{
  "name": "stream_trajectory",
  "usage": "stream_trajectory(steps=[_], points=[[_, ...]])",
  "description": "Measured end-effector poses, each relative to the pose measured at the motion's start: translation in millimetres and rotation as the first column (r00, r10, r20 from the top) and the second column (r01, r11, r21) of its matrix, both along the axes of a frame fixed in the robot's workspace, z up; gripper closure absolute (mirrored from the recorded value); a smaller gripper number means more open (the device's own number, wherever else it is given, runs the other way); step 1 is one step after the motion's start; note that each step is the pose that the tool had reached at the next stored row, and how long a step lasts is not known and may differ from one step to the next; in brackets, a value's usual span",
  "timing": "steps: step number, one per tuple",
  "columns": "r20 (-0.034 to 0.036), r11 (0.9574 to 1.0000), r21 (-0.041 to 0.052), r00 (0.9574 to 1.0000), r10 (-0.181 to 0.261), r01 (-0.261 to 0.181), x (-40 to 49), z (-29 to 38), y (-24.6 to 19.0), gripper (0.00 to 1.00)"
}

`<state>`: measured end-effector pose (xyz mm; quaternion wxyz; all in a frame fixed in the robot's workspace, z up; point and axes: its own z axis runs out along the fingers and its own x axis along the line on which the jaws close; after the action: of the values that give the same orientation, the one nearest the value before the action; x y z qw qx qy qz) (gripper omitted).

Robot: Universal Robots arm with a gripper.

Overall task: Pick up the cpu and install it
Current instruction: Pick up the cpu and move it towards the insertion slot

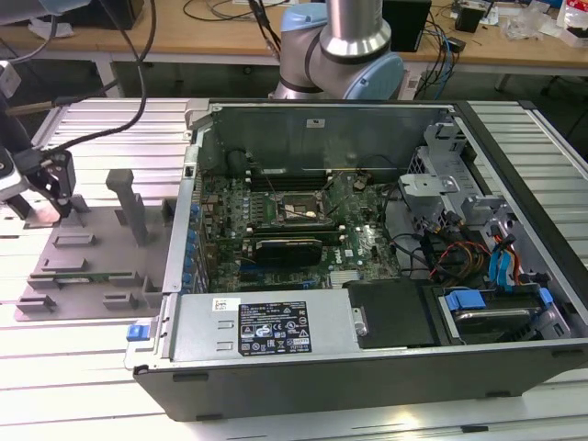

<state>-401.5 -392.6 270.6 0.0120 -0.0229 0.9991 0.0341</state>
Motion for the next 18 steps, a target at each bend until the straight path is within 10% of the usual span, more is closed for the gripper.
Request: stream_trajectory(steps=[18], points=[[0.0, 1.0, 0.0001, 1.0, 0.0, 0.0, 0.0, 51.0, 0.7, 0.45]])
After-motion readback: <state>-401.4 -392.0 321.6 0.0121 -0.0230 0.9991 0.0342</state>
